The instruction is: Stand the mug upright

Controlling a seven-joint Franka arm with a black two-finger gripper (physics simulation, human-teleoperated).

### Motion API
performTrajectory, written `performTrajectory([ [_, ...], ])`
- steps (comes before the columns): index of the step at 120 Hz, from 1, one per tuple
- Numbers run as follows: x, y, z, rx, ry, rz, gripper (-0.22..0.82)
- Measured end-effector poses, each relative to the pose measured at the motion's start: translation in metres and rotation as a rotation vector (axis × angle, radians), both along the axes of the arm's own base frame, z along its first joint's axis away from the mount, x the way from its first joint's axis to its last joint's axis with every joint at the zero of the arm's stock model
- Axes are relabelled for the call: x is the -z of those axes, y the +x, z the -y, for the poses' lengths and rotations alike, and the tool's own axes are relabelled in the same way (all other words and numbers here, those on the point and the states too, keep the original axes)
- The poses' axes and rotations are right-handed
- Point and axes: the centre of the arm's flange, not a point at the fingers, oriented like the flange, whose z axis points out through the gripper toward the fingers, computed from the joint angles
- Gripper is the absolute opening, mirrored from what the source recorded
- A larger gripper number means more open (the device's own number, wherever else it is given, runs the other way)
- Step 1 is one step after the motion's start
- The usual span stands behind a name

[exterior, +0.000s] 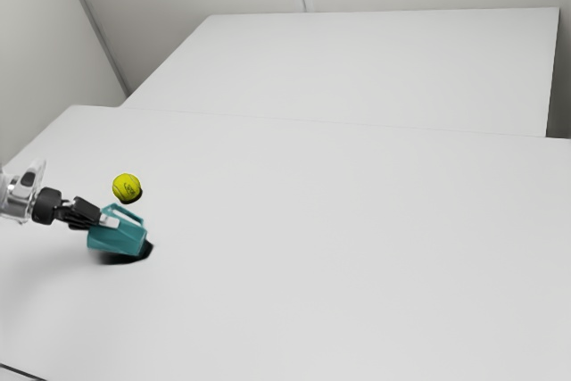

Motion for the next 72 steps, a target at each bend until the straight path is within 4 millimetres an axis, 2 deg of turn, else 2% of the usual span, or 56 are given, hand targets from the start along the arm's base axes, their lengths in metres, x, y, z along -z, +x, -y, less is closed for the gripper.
performTrajectory([
  [29, -0.029, 0.004, 0.018, 0.027, 0.019, 0.044, -0.16],
  [72, -0.073, 0.045, 0.068, 0.164, 0.167, 0.054, -0.17],
])
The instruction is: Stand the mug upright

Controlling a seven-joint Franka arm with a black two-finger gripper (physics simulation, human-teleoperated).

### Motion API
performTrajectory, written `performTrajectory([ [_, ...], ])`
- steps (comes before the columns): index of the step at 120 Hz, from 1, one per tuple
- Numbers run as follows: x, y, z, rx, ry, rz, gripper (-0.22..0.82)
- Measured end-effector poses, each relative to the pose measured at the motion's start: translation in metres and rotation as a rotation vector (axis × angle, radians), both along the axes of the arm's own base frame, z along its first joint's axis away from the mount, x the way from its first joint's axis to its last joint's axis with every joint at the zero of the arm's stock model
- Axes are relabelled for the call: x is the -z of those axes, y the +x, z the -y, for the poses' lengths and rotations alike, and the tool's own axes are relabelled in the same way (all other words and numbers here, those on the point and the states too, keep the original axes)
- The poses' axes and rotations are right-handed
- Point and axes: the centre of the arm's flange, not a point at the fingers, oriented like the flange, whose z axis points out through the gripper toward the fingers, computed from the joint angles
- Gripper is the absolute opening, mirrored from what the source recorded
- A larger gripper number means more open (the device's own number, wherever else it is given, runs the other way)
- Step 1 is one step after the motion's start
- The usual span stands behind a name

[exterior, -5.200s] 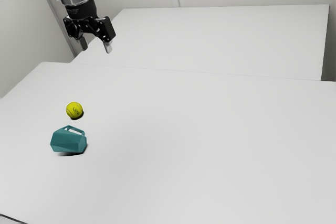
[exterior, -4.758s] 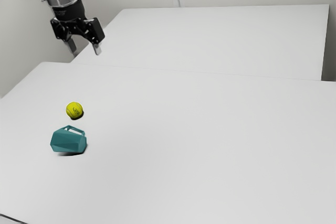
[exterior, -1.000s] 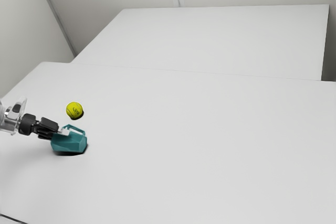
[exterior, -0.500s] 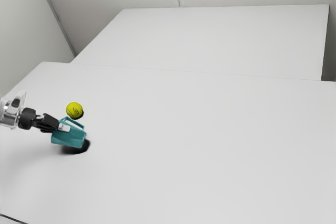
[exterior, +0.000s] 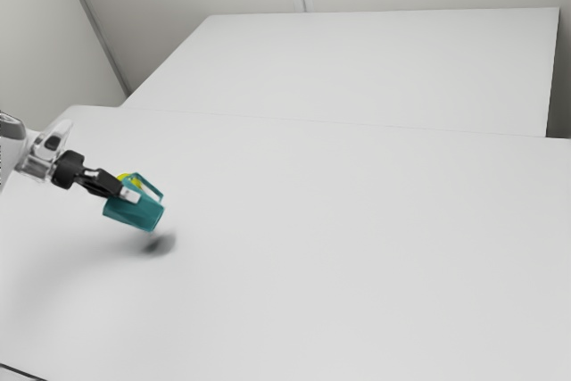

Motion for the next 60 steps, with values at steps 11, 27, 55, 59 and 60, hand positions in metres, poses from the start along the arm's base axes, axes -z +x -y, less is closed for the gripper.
performTrajectory([
  [11, -0.01, 0.013, 0.017, 0.046, 0.063, -0.009, -0.17],
  [27, -0.022, 0.03, 0.04, 0.112, 0.172, -0.035, -0.18],
  [55, -0.055, 0.061, 0.077, 0.203, 0.402, -0.081, -0.18],
  [59, -0.058, 0.064, 0.084, 0.21, 0.424, -0.089, -0.17],
  [60, -0.058, 0.065, 0.086, 0.211, 0.43, -0.091, -0.17],
])
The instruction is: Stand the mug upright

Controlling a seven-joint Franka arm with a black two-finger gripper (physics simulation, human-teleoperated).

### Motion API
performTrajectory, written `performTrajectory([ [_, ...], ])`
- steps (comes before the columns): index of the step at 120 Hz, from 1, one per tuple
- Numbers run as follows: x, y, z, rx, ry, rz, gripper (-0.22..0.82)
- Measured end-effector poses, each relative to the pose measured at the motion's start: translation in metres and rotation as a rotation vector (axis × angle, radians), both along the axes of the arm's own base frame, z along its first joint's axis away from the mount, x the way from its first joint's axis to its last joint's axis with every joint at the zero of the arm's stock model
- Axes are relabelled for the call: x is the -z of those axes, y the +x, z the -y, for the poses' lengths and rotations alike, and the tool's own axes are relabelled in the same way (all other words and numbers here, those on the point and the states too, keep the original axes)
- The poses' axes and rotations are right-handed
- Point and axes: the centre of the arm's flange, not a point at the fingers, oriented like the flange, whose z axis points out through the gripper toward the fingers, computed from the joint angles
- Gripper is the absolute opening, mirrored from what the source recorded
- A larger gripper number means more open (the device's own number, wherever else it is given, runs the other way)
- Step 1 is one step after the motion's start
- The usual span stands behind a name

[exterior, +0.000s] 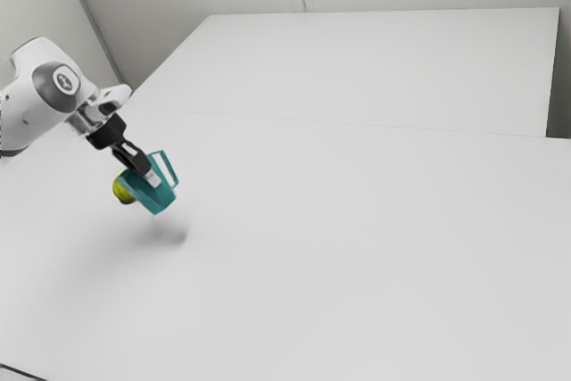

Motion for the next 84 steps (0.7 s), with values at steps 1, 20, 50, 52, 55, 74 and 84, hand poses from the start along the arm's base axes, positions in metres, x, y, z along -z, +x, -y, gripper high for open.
performTrajectory([
  [1, 0.0, 0.001, 0.002, 0.002, 0.006, -0.002, -0.17],
  [20, -0.012, 0.011, 0.038, 0.023, 0.116, -0.02, -0.17],
  [50, -0.019, 0.023, 0.099, 0.038, 0.257, -0.031, -0.17],
  [52, -0.019, 0.024, 0.103, 0.038, 0.264, -0.032, -0.17],
  [55, -0.019, 0.025, 0.109, 0.039, 0.275, -0.033, -0.17],
  [74, -0.019, 0.023, 0.146, 0.039, 0.337, -0.028, -0.17],
  [84, -0.023, 0.015, 0.159, 0.023, 0.364, -0.024, -0.17],
])
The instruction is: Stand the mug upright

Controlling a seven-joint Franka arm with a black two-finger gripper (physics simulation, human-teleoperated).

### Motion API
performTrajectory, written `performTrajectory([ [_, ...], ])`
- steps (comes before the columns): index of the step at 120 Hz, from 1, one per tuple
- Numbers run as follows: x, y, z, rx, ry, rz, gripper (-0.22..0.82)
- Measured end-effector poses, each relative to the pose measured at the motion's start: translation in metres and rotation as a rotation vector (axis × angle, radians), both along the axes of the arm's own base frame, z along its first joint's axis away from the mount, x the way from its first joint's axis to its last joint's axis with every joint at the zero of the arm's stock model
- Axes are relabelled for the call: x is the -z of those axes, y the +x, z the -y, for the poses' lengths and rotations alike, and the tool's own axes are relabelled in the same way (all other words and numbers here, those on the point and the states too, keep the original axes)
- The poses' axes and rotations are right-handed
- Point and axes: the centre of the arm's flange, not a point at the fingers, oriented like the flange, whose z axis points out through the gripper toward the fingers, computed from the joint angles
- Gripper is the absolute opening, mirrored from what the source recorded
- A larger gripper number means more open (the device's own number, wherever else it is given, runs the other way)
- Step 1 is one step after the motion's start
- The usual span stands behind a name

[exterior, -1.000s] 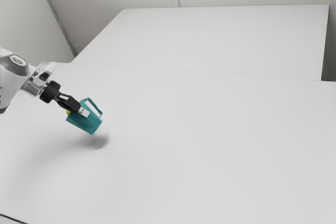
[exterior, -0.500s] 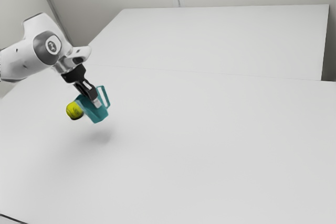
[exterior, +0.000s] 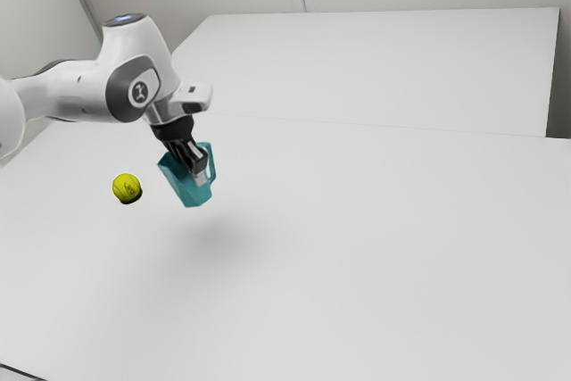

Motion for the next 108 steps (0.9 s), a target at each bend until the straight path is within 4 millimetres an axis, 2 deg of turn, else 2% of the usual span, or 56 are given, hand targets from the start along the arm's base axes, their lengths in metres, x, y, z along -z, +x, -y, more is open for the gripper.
performTrajectory([
  [17, 0.003, -0.016, -0.008, -0.085, 0.035, 0.0, -0.17],
  [36, 0.01, -0.025, 0.017, -0.119, 0.054, 0.009, -0.18],
  [68, 0.028, -0.036, 0.043, -0.178, 0.084, 0.043, -0.18],
  [81, 0.04, -0.038, 0.049, -0.206, 0.085, 0.06, -0.18],
  [108, 0.051, -0.037, 0.063, -0.253, 0.076, 0.1, -0.18],
])
